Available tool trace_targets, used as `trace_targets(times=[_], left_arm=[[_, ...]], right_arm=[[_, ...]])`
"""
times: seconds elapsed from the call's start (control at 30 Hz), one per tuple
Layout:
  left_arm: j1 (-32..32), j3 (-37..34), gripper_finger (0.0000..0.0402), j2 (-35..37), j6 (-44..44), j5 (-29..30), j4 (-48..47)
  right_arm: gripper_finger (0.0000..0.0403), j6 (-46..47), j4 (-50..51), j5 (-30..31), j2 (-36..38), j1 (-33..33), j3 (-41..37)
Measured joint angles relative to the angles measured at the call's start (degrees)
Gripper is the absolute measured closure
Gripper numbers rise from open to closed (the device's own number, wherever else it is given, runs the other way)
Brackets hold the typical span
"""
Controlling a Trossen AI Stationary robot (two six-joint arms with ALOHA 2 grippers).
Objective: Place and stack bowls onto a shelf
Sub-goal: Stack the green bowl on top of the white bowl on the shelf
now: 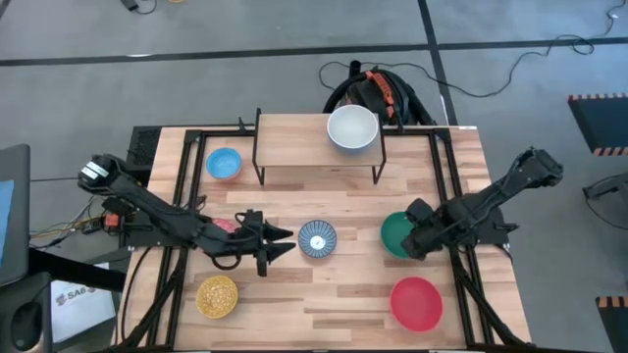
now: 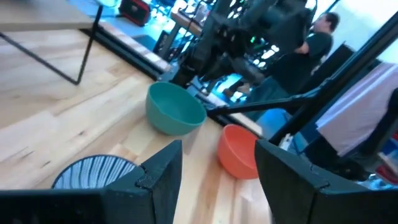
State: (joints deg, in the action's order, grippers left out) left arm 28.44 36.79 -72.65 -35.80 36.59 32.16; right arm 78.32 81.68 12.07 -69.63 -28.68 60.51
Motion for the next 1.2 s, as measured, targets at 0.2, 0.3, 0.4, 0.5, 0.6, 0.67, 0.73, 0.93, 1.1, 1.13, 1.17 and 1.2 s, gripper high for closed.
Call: trace_targets(times=[0.2,0.3,0.4,0.5,0.6,0.67,0.73,0.93,1.1,1.13,1.17,1.2], left_arm=[[1.45,0.24,0.0216,-2.50,-3.20,-0.39,0.71],[2.52,0.24,0.0216,-2.50,-3.92,0.54,0.93],[2.78,0.24,0.0216,-2.49,-3.90,3.02,0.97],[2.26,0.28,0.0216,-2.49,-5.31,4.52,1.62],[1.50,1.20,0.0216,-2.49,-4.75,5.67,0.38],[1.01,1.80,0.0216,-2.46,-3.16,6.76,-0.71],[0.51,2.04,0.0216,-2.46,-1.97,7.79,-1.47],[-0.47,2.06,0.0216,-2.46,-2.00,8.38,-1.62],[-0.67,2.08,0.0216,-2.46,-1.94,8.70,-4.03],[-1.03,2.08,0.0216,-2.46,-1.99,8.76,-4.76],[-1.46,2.08,0.0216,-2.46,-2.32,8.84,-5.44],[-2.03,2.08,0.0216,-2.46,-3.16,8.86,-6.01]], right_arm=[[0.0269,-11.70,0.05,1.59,2.08,8.94,0.02],[0.0268,-19.89,-1.55,0.76,2.67,14.43,0.03],[0.0263,-26.88,-1.94,-0.42,2.71,18.74,0.04],[0.0250,-32.27,-2.18,-0.97,2.71,21.71,0.04],[0.0229,-37.07,-2.58,-1.30,2.79,24.49,0.04],[0.0214,-40.05,-3.53,-1.93,2.99,26.19,-0.12],[0.0200,-42.95,-5.42,-3.72,3.18,28.01,-1.54],[0.0184,-48.63,-12.43,-10.01,3.66,32.78,-9.79],[0.0184,-49.46,-14.93,-9.54,4.00,33.00,-11.50],[0.0184,-50.19,-15.01,-9.34,4.21,33.17,-11.46],[0.0184,-50.93,-15.02,-8.95,4.17,33.51,-11.44],[0.0184,-51.78,-14.97,-8.34,4.06,34.04,-11.45]])
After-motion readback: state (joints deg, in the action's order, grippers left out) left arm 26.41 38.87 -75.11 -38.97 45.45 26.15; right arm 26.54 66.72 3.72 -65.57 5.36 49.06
